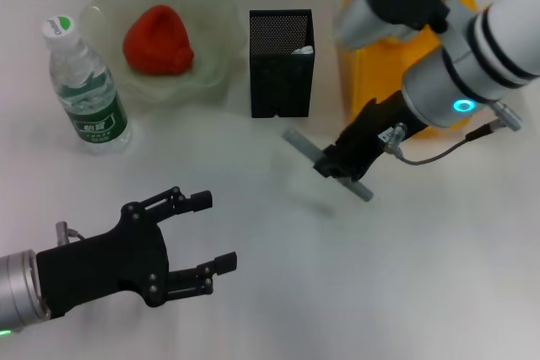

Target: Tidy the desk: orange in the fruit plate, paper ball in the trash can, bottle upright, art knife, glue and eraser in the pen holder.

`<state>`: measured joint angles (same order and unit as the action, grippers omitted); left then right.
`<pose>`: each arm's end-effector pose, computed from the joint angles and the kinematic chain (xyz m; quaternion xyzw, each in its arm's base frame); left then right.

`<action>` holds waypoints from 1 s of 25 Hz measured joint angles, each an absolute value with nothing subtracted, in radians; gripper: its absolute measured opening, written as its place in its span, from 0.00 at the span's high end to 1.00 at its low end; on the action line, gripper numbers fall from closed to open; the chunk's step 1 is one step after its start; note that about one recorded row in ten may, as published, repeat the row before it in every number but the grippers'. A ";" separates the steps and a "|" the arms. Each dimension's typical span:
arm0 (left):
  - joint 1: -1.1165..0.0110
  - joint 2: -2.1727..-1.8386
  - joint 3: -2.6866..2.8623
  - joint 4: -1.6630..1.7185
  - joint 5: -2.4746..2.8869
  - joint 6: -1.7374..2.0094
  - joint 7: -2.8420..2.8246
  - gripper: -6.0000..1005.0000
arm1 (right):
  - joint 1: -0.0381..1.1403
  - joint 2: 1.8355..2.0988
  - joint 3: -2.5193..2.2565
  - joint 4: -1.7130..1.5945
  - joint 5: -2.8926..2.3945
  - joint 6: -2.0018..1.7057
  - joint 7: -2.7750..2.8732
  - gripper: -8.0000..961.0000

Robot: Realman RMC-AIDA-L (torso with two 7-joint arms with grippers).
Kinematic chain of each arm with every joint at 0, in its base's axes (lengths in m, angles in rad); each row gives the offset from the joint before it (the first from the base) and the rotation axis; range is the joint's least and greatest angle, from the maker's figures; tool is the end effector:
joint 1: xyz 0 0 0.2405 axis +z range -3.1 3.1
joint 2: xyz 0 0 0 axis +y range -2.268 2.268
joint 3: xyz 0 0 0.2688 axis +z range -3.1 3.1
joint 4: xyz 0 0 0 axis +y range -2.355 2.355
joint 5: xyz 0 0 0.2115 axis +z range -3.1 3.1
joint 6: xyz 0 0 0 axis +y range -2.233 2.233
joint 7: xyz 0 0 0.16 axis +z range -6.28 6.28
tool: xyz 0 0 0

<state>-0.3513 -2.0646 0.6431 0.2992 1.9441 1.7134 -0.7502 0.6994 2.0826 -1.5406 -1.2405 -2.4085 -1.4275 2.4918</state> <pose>-0.3055 0.2380 -0.0580 -0.9269 -0.1164 -0.3308 0.1338 0.1465 0.3672 -0.0704 -0.9577 0.2334 -0.1304 0.1064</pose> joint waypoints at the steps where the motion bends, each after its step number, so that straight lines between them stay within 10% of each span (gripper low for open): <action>1: -0.351 -2.065 0.643 0.299 1.944 1.713 -0.750 0.16 | 0.655 2.084 -1.499 -1.256 -2.321 -1.410 2.393 0.85; 25: -0.348 -2.070 0.612 0.265 1.866 1.708 -0.739 0.16 | 0.581 2.083 -1.104 -0.476 -1.301 -1.375 1.126 0.86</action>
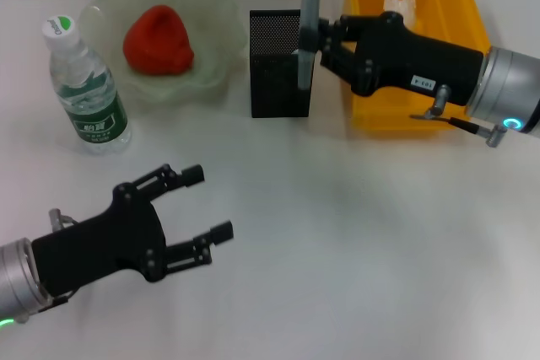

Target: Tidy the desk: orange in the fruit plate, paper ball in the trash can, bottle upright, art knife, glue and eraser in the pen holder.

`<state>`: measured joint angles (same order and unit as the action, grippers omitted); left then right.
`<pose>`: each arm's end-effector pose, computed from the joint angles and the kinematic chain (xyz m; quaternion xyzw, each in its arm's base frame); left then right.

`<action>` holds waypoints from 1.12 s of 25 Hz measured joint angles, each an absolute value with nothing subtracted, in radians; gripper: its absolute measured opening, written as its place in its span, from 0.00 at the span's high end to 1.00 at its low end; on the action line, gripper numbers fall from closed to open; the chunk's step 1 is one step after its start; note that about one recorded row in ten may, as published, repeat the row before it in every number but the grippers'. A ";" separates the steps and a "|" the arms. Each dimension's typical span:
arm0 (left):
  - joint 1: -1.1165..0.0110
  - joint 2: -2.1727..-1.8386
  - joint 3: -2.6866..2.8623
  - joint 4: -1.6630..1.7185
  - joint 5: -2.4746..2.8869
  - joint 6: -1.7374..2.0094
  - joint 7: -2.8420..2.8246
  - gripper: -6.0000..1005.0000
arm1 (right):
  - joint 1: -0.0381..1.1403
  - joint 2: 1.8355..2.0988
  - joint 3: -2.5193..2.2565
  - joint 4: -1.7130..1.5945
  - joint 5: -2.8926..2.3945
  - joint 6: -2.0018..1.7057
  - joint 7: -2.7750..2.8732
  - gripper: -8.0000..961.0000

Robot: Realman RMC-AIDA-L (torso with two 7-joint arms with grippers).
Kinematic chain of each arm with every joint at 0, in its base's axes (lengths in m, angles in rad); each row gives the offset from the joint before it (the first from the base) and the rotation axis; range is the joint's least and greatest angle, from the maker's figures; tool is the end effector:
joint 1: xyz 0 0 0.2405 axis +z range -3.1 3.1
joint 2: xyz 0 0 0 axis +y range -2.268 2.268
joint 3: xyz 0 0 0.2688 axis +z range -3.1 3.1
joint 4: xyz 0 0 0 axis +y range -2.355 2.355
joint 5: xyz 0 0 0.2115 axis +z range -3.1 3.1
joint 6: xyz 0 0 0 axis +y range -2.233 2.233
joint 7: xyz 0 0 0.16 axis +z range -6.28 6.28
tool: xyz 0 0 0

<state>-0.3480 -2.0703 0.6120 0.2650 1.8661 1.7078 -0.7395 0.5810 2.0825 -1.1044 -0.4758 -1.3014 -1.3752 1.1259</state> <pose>-0.3022 0.2448 -0.0545 -0.9061 -0.1317 -0.3622 0.1746 0.2011 0.3718 -0.0470 -0.8926 0.1466 0.3871 0.1786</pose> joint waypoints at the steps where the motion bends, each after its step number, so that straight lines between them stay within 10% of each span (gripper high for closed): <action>1: -0.345 -2.070 0.612 0.262 1.852 1.706 -0.739 0.16 | 0.587 2.083 -1.104 -0.455 -1.274 -1.372 1.099 0.86; 28: -0.339 -2.071 0.589 0.221 1.801 1.697 -0.684 0.16 | 0.817 2.092 -1.148 -0.258 -1.112 -0.960 1.064 0.86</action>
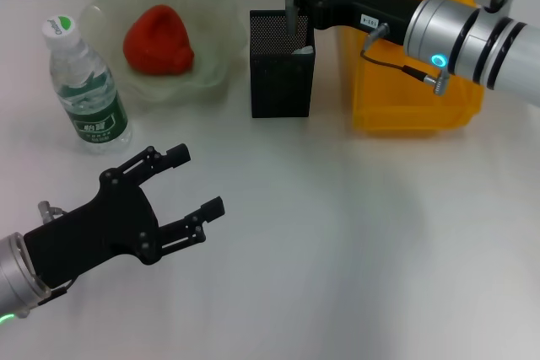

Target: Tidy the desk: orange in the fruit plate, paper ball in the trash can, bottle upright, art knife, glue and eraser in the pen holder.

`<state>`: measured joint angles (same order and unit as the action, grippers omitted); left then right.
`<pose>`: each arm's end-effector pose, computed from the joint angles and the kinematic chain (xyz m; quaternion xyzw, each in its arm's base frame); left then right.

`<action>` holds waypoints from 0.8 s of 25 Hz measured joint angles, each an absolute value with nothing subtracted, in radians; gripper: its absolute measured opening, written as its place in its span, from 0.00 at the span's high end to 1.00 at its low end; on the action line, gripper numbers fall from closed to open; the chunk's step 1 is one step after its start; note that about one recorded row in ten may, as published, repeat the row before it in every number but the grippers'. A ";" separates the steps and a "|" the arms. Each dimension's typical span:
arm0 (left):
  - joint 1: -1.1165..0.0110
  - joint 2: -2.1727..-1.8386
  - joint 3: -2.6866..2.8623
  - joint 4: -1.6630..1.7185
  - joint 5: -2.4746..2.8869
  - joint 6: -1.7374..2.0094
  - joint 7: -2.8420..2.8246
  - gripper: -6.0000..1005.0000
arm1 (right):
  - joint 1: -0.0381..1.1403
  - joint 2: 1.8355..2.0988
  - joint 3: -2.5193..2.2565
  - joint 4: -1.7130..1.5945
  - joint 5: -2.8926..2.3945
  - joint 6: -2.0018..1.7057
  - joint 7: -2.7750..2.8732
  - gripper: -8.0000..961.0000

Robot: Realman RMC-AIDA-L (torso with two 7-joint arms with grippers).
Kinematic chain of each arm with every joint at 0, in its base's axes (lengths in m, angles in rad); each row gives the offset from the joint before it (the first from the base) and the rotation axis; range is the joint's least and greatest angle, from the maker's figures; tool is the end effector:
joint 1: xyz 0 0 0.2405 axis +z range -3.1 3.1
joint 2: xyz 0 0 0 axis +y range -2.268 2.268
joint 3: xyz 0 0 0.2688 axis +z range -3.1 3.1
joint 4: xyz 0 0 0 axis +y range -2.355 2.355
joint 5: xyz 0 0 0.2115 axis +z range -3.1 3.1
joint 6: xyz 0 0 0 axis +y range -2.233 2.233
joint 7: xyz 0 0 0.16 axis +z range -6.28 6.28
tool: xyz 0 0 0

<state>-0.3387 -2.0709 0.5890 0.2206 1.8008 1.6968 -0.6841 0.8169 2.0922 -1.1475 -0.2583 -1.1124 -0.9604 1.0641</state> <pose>-0.3033 0.2470 -0.0523 -0.8891 -0.1337 -0.3800 0.2172 0.1829 0.4433 -0.0774 -0.8747 0.2278 0.3221 0.2816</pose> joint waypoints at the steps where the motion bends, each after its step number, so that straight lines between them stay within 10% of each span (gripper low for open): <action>1: -0.339 -2.071 0.589 0.221 1.799 1.697 -0.684 0.16 | 0.821 2.093 -1.155 -0.258 -1.111 -0.946 1.063 0.86; 20: -0.334 -2.068 0.589 0.223 1.798 1.707 -0.695 0.16 | 0.829 2.092 -1.158 -0.240 -1.108 -0.933 1.069 0.74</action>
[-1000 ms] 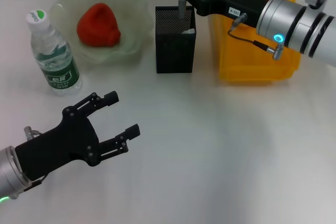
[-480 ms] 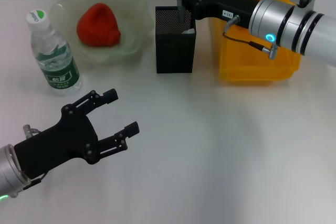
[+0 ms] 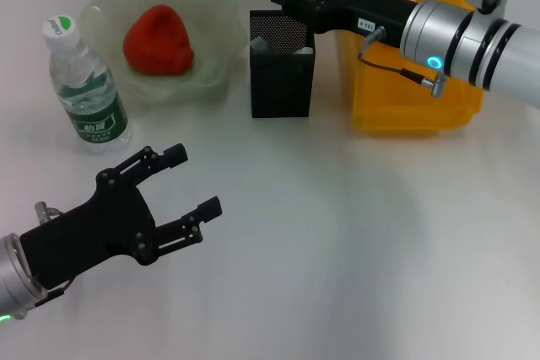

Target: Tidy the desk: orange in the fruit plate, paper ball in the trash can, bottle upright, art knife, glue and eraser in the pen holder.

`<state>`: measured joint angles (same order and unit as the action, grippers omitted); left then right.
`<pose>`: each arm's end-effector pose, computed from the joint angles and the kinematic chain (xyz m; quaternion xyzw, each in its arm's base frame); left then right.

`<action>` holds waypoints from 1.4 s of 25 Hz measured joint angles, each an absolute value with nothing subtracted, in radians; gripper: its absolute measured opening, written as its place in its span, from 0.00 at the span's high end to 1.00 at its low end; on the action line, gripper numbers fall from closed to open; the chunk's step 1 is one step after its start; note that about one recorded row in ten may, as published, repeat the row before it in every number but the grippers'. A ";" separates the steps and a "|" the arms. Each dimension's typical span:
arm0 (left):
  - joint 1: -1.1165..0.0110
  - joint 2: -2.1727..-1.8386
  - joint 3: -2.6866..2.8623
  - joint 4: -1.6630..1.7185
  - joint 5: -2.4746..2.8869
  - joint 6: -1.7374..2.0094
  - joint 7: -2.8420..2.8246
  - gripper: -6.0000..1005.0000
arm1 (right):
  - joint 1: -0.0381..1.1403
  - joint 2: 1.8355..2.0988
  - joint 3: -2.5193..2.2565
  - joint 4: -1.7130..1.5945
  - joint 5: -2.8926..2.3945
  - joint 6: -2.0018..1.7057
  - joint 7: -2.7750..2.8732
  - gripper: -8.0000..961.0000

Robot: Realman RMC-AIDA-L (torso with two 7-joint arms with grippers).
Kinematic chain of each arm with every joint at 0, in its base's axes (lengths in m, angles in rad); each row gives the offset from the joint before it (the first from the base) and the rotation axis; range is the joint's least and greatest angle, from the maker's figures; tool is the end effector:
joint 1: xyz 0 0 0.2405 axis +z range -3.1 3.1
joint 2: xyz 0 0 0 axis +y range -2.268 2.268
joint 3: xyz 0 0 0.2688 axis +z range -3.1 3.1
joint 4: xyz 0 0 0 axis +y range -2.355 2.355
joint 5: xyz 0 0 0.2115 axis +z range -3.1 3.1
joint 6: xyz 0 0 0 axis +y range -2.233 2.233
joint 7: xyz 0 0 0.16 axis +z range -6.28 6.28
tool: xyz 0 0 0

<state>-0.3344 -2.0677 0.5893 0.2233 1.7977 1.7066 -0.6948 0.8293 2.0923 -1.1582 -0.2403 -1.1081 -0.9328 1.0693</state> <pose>-0.3041 0.2459 -0.0498 -0.8876 -0.1368 -0.3832 0.2160 0.1849 0.4447 -0.0817 -0.8758 0.2368 0.3108 0.2833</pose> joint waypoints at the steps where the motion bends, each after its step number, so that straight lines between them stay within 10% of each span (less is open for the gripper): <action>1: -0.334 -2.068 0.590 0.224 1.798 1.707 -0.695 0.16 | 0.828 2.092 -1.158 -0.240 -1.108 -0.935 1.069 0.66; 8: -0.334 -2.067 0.593 0.222 1.800 1.707 -0.696 0.16 | 0.809 2.092 -1.151 -0.241 -1.107 -0.980 1.077 0.26; 17: -0.343 -2.059 0.602 0.249 1.819 1.698 -0.782 0.16 | 0.625 2.075 -1.150 -0.323 -1.120 -1.292 1.089 0.17; 26: -0.383 -2.045 0.603 0.375 2.004 1.703 -0.954 0.16 | 0.485 1.979 -1.148 -0.377 -1.420 -1.639 1.158 0.15; 35: -0.442 -2.027 0.605 0.386 2.129 1.716 -1.036 0.16 | 0.488 1.983 -1.146 -0.383 -1.632 -1.633 1.150 0.15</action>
<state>-0.4417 -2.0274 0.6048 0.3863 2.1289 1.7157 -1.0365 0.4875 1.9831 -1.1461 -0.3828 -1.6317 -1.6328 1.1499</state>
